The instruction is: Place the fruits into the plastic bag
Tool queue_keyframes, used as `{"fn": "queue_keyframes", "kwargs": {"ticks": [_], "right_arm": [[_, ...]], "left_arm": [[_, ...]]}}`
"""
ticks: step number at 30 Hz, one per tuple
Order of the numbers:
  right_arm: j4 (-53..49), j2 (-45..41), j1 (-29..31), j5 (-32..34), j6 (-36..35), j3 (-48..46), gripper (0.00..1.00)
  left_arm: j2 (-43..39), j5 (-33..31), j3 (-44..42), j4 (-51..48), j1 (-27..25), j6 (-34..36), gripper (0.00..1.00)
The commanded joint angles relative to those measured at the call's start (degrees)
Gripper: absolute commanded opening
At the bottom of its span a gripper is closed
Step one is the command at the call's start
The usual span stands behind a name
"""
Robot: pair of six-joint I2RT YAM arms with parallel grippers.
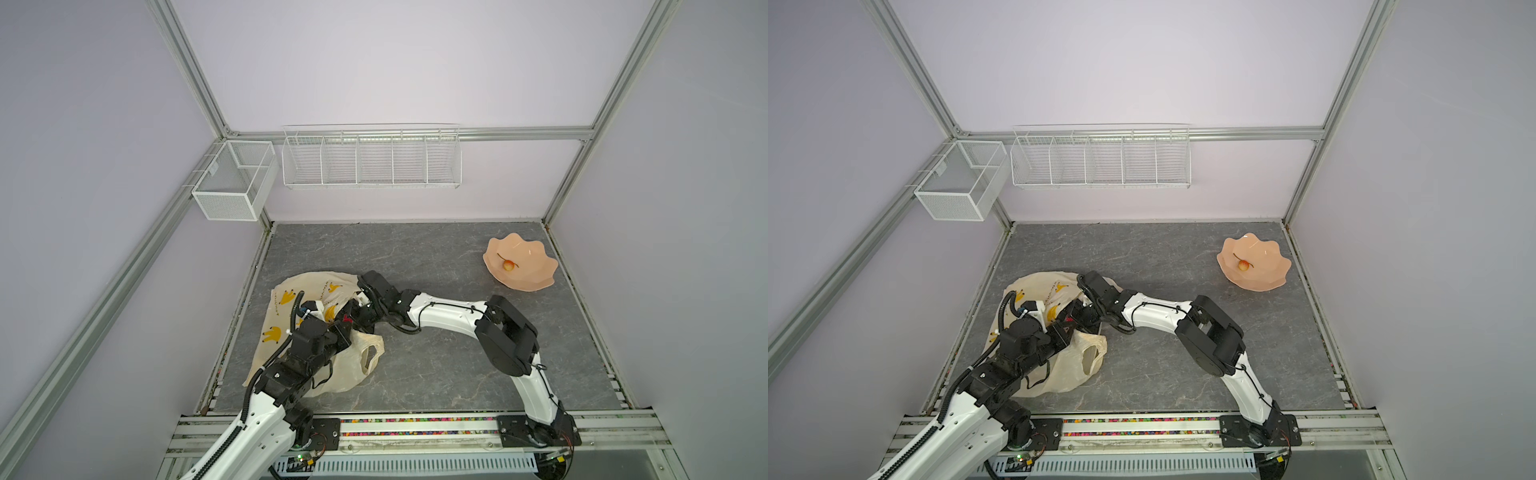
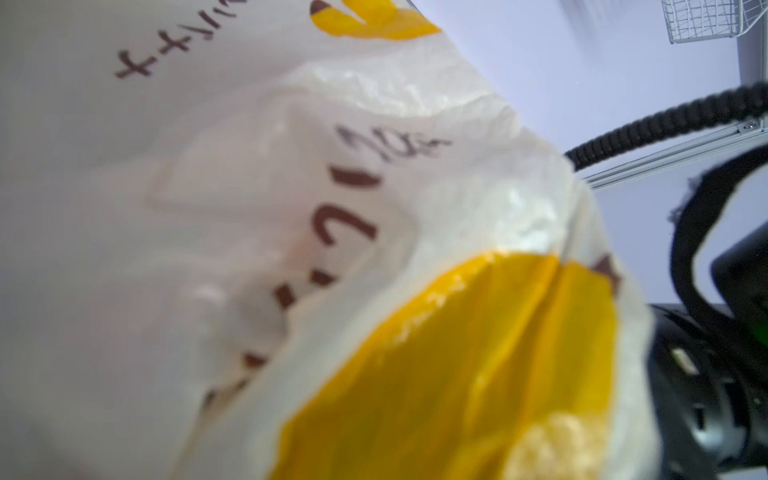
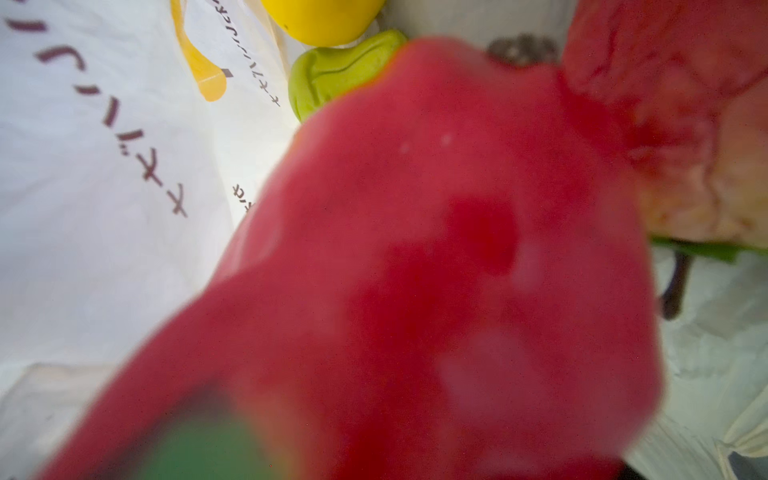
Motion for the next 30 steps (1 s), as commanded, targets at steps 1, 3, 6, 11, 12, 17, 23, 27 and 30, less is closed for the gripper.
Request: {"fn": "queue_keyframes", "kwargs": {"ticks": [1, 3, 6, 11, 12, 17, 23, 27, 30], "right_arm": [[4.4, -2.3, 1.9, -4.8, 0.6, 1.6, 0.88], [5.6, -3.2, 2.3, -5.1, 1.8, 0.0, 0.88], [9.0, -4.6, 2.5, -5.5, 5.0, -2.6, 0.88], [4.0, -6.6, 2.2, -5.2, 1.4, -4.1, 0.88], [3.6, -6.7, 2.2, -5.3, 1.2, -4.3, 0.88], [2.8, -7.6, 1.9, -5.7, 1.0, -6.1, 0.88], [-1.3, -8.3, 0.0, -4.5, -1.3, -5.3, 0.88], [-11.5, -10.0, -1.7, -2.0, -7.5, -3.2, 0.88], [-18.5, -11.7, -2.8, 0.7, -12.0, -2.6, 0.88]], "left_arm": [[1.7, -8.1, -1.0, -1.3, 0.1, -0.9, 0.0], [3.0, -10.1, -1.0, -0.7, 0.1, -0.5, 0.0], [7.2, -10.9, -1.3, 0.8, 0.0, -0.2, 0.0], [11.7, -15.0, 0.2, -4.0, 0.2, -0.2, 0.0], [11.3, -15.7, 0.3, -4.5, 0.2, -0.2, 0.0], [9.8, -15.9, 1.4, -5.6, 0.6, 0.2, 0.0], [4.0, -11.6, 3.5, -7.3, 0.7, 2.0, 0.0], [-1.4, -12.1, 6.8, -14.2, 0.7, 3.6, 0.0], [-4.0, -11.8, 9.3, -19.5, 0.7, 4.7, 0.0]]}}
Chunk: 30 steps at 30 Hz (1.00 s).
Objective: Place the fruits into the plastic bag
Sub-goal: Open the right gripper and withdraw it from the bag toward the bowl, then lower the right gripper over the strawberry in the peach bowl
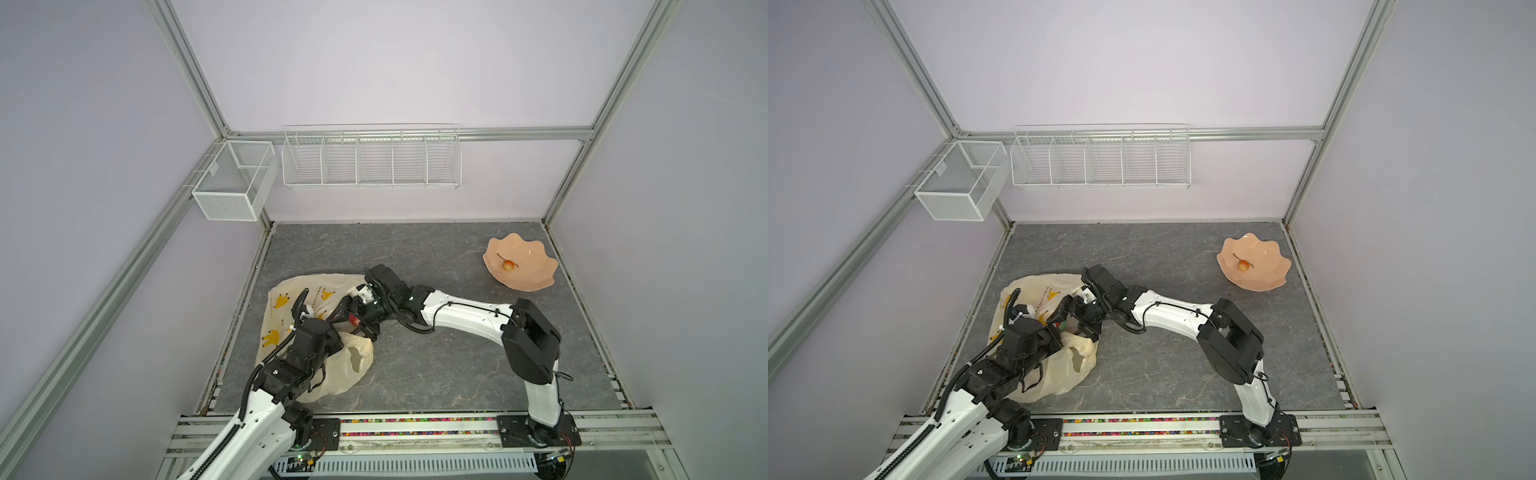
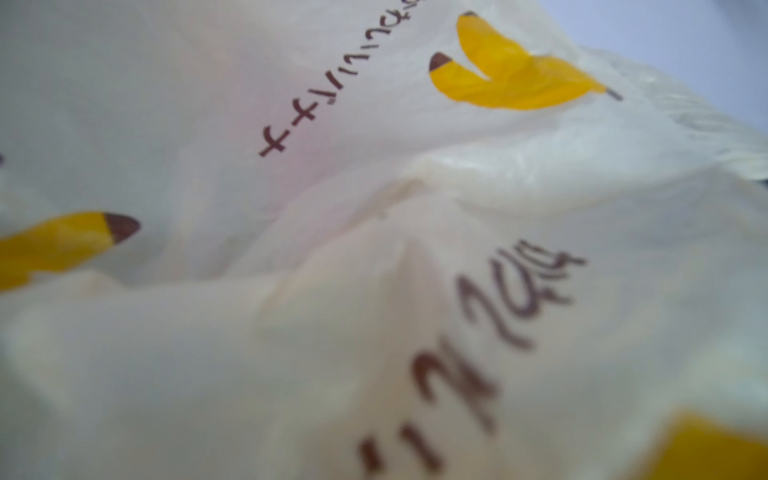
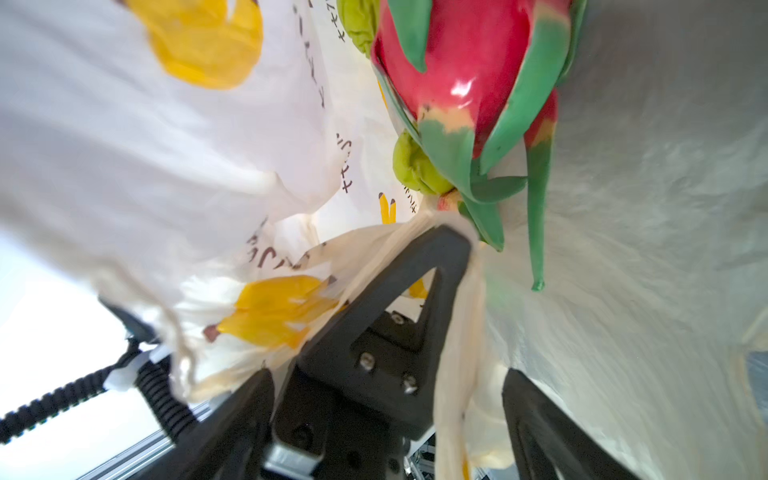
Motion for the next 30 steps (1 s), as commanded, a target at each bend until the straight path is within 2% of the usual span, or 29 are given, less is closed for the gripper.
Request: {"fn": "queue_keyframes", "kwargs": {"ticks": [1, 4, 10, 15, 19, 24, 27, 30], "right_arm": [[-13.9, -2.5, -2.2, 4.4, -7.2, 0.2, 0.88], [-20.3, -3.9, -2.9, 7.4, -11.8, 1.2, 0.88], [-26.0, -7.5, -4.2, 10.7, -17.6, 1.3, 0.88], [-27.0, -13.1, -6.2, 11.6, -19.3, -1.6, 0.88], [-32.0, -18.7, -8.9, 14.4, -22.0, -3.0, 0.88], [-44.3, -25.6, -17.3, 22.7, -28.2, -3.8, 0.88], [-53.6, -28.8, -25.7, 32.3, -33.9, -3.2, 0.88], [-55.2, -29.5, -35.4, 35.8, -38.5, -3.2, 0.88]], "left_arm": [[-3.2, -0.7, 4.7, -5.9, 0.2, 1.4, 0.0], [-5.1, -0.4, 6.0, -8.2, 0.2, 1.8, 0.0], [-6.5, -1.9, 9.4, -12.3, 0.2, 3.8, 0.0], [-6.4, -0.7, 9.1, -12.0, 0.2, 4.4, 0.0], [-7.8, -0.3, 9.2, -11.6, 0.2, 5.3, 0.0], [-8.5, 1.0, 9.6, -11.5, 0.2, 6.8, 0.0], [-8.9, 2.3, 9.5, -10.5, 0.2, 7.2, 0.0], [-9.0, 3.4, 9.4, -9.2, 0.2, 7.9, 0.0]]}}
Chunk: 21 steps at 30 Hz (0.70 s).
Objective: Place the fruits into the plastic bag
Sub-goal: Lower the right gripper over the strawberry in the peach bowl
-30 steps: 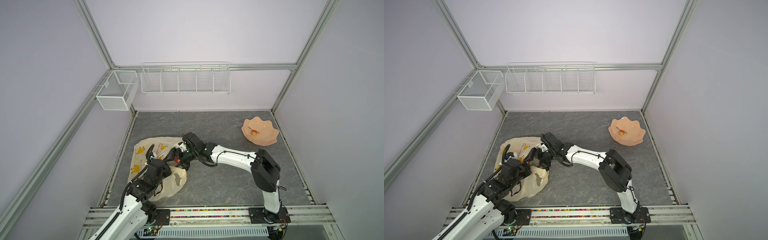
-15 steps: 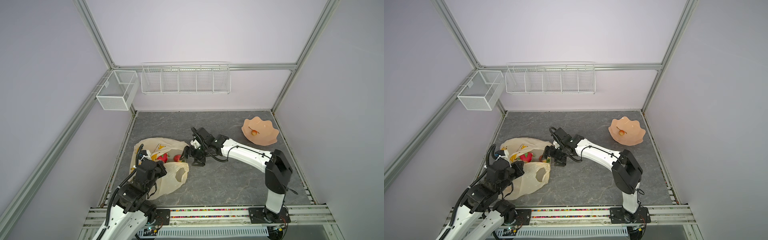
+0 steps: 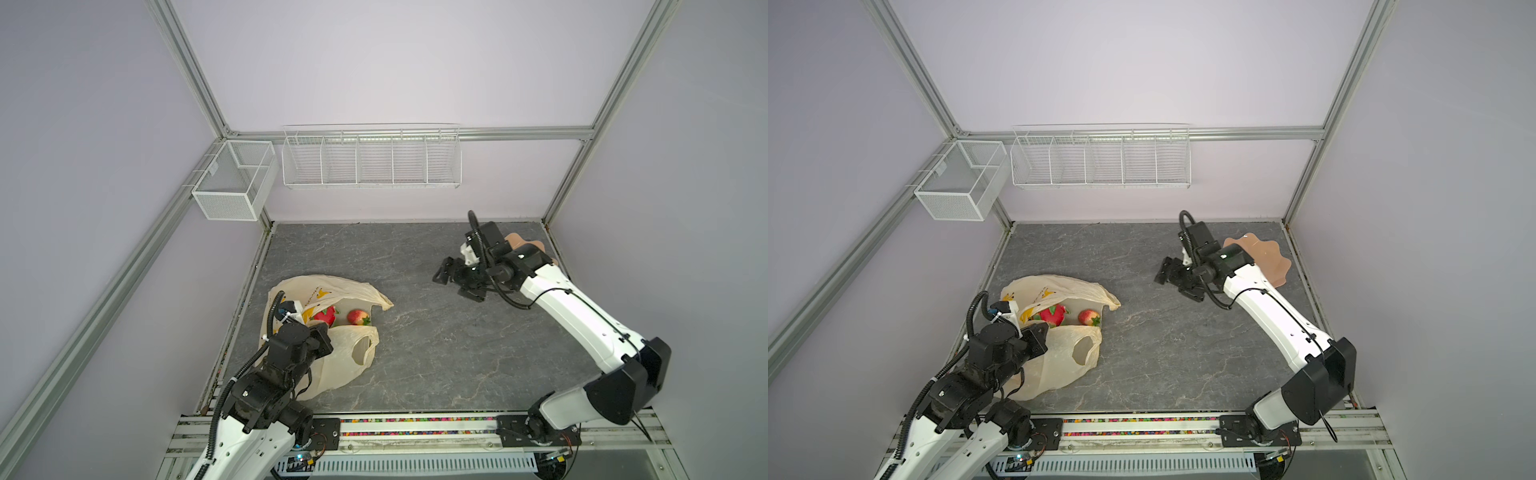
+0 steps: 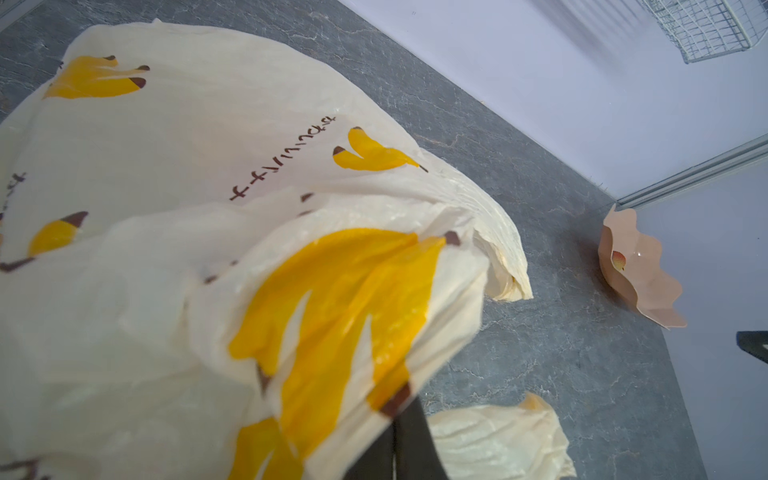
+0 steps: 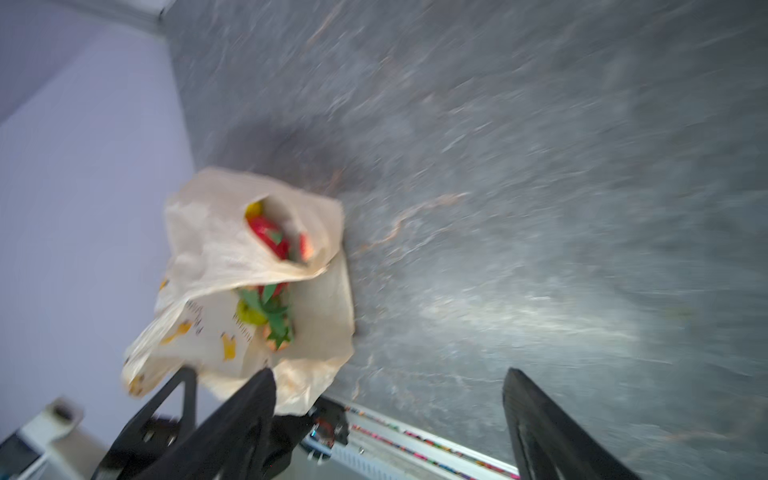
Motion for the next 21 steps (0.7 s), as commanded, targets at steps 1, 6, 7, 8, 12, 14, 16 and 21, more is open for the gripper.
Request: {"fn": "queue_keyframes", "kwargs": {"ticks": [1, 6, 7, 8, 12, 14, 16, 21], "right_arm": [[-7.9, -0.6, -8.5, 8.6, -8.8, -0.5, 0.88], [-6.6, 7.3, -20.2, 14.6, -20.5, 5.6, 0.88], [-6.5, 9.4, -21.6, 15.7, -22.4, 7.0, 0.88], [-5.8, 11.6, -23.3, 16.1, -24.1, 8.3, 0.89], [-3.6, 20.6, -27.7, 13.9, -30.1, 14.2, 0.91], [-4.5, 26.0, -28.5, 13.3, -32.3, 18.3, 0.93], [-5.2, 30.4, -28.7, 13.6, -34.2, 21.6, 0.94], [-4.9, 38.9, -29.9, 13.5, -35.1, 27.6, 0.96]], "left_arm": [[-0.6, 2.0, 1.4, 1.1, 0.2, 1.8, 0.0], [0.0, 5.1, 2.1, 2.8, 0.2, 3.3, 0.0], [0.2, 5.6, 2.4, 3.0, 0.2, 3.6, 0.0], [0.4, 6.2, 2.7, 3.0, 0.2, 3.9, 0.0], [1.3, 6.7, 4.0, 1.6, 0.2, 4.9, 0.0], [1.6, 6.8, 4.7, 1.0, 0.2, 5.1, 0.0], [1.6, 7.4, 4.9, 1.3, 0.2, 5.1, 0.0], [2.2, 8.7, 5.2, 1.7, 0.2, 5.1, 0.0]]}}
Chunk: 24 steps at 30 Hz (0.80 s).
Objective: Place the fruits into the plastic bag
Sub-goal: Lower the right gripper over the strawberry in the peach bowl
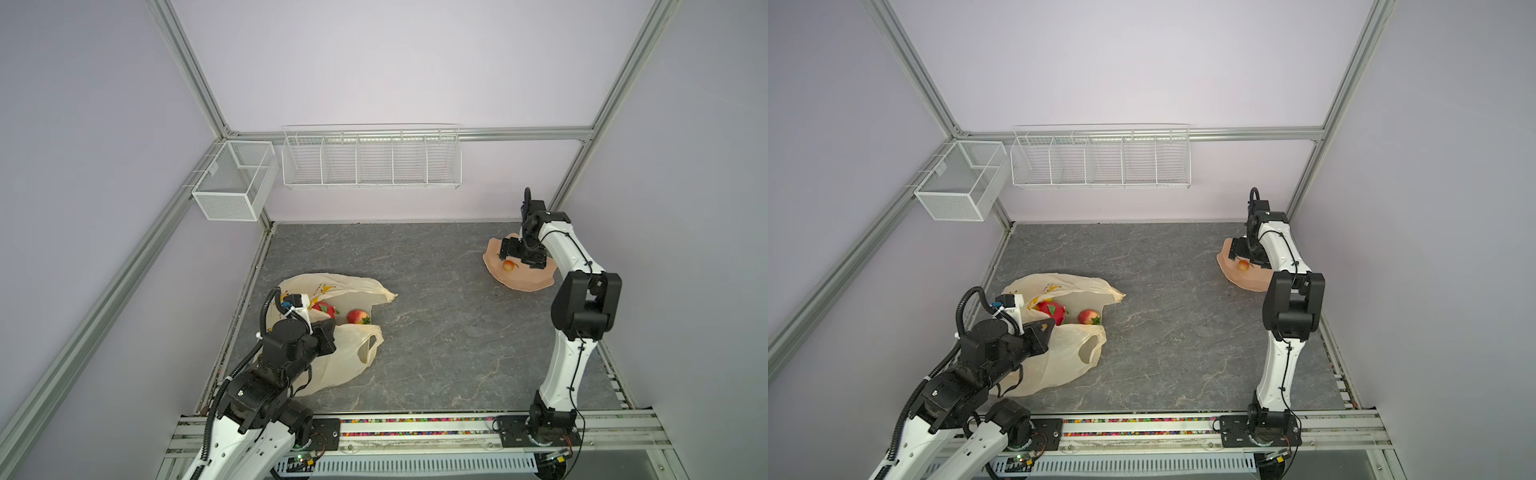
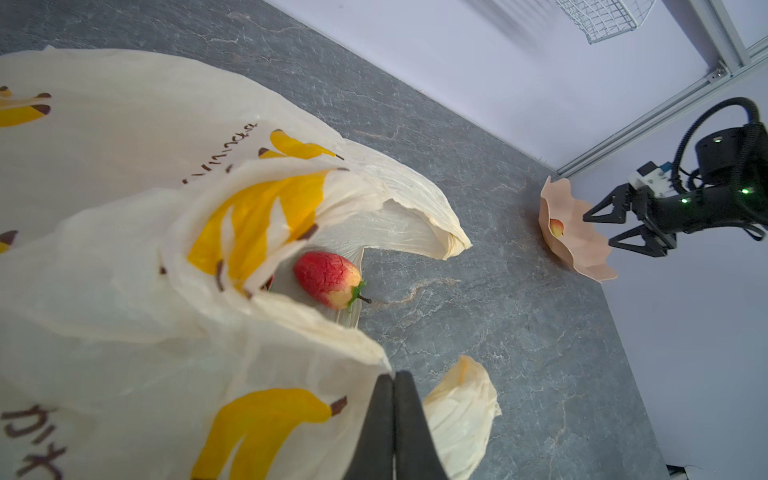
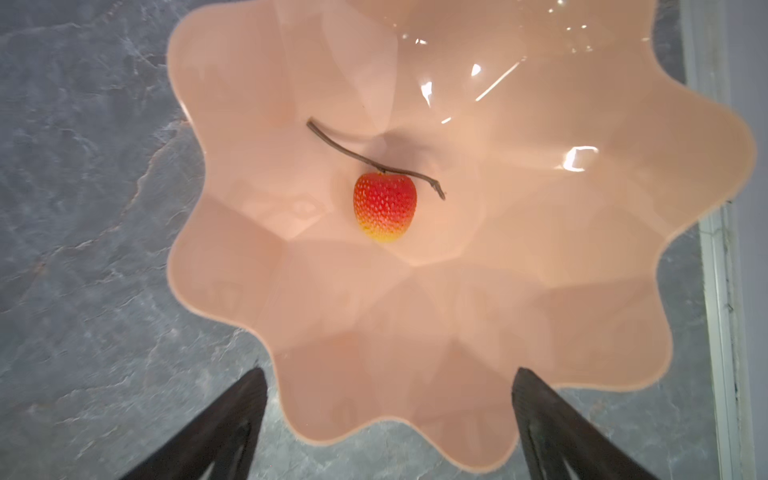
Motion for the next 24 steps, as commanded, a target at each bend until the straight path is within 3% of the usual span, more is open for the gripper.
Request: {"fn": "queue_keyframes", "kwargs": {"ticks": [1, 6, 24], "right_arm": [[-0.8, 3.1, -0.8, -0.1, -3.5, 3.8, 0.96], [-1.7, 9.4, -1.2, -0.5, -4.6, 7.9, 1.0], [-4.0, 20.0, -2.0, -0.9, -6.7, 19.2, 0.88]], "left_arm": [[0.5, 1.2, 1.6, -0.1, 0.2, 1.0, 0.0], [1.1, 1.9, 1.9, 0.4, 0.2, 0.5, 0.0], [3.0, 2.5, 4.7, -0.7, 0.2, 0.3, 0.0]]}}
